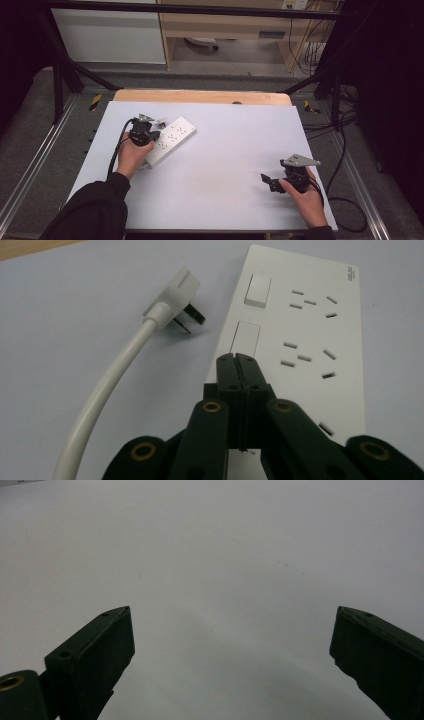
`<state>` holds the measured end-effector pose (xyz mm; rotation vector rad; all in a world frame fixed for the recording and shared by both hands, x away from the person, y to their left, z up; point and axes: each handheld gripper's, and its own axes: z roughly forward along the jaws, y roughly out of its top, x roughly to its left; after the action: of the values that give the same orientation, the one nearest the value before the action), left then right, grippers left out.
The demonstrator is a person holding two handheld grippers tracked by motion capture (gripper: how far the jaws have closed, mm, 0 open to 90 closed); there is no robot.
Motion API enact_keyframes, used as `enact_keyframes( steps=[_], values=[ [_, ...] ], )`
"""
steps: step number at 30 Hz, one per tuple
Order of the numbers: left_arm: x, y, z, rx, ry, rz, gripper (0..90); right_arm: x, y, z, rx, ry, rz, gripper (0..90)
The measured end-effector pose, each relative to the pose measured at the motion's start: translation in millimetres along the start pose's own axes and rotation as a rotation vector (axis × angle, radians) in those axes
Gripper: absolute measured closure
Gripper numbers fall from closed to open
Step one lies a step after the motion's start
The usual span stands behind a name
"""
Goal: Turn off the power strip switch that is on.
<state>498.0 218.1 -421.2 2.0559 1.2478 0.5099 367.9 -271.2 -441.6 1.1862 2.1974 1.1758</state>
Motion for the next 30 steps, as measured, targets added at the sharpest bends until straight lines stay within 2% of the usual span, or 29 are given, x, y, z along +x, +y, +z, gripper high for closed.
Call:
enact_keyframes(
  steps=[17, 22, 30],
  values=[
    [0.9, 2.5, 0.9, 0.016, 0.001, 0.012, 90.0, 0.5, 0.2, 0.3, 0.001, 0.005, -0.004, 4.6],
    [-0.8, 3.0, 2.1, 0.022, 0.011, 0.029, 90.0, 0.4, 0.2, 0.2, 0.000, 0.006, -0.004, 4.6],
    [-2.1, 3.1, 4.1, 0.022, 0.006, 0.026, 90.0, 0.4, 0.1, 0.2, 0.001, 0.006, -0.003, 4.6]
  ],
)
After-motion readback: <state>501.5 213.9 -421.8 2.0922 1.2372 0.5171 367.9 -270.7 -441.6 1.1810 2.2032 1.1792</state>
